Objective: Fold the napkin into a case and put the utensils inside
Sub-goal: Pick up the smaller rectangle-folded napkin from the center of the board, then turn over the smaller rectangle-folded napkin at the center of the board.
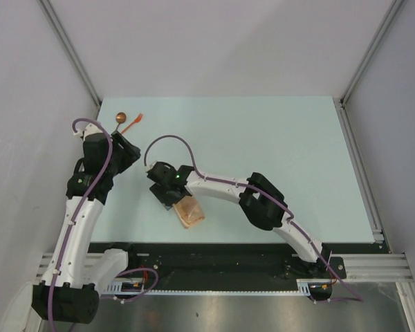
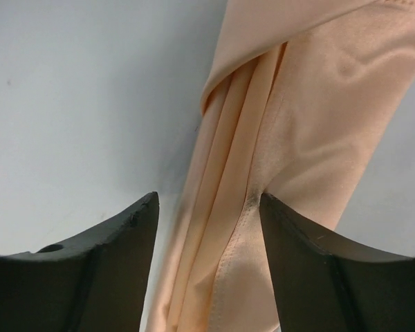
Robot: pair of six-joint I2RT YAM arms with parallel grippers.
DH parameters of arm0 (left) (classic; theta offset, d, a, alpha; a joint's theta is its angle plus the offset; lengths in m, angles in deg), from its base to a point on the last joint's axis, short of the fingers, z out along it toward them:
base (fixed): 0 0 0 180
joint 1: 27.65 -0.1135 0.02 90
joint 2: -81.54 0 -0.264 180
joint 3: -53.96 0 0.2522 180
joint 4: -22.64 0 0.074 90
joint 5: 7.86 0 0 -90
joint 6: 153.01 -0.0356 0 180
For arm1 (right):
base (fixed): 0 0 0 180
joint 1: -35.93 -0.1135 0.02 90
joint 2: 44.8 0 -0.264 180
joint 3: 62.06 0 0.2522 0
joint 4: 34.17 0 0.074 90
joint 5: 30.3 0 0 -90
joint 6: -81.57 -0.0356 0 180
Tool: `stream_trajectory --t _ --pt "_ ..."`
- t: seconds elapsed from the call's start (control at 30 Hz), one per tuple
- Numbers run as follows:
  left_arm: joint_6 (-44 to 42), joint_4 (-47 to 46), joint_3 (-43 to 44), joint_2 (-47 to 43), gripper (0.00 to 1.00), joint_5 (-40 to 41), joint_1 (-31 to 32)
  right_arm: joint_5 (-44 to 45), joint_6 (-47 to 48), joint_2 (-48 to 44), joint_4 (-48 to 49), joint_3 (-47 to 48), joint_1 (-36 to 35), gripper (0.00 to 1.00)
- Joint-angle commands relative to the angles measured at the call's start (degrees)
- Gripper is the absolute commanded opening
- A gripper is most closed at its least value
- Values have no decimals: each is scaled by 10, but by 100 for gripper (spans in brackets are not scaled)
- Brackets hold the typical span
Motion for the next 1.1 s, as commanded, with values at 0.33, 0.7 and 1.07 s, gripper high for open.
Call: stream_trajectory --t 0.33,0.7,1.07 --pt "-26 -1 6 -20 64 -13 -4 150 -37 37 -69 65 -27 22" --pt "-45 -31 -2 -1 64 -59 -4 -126 -97 -99 82 -31 49 0" --pt "-57 -87 -25 24 62 -149 -4 -474 -348 -175 543 -357 181 0"
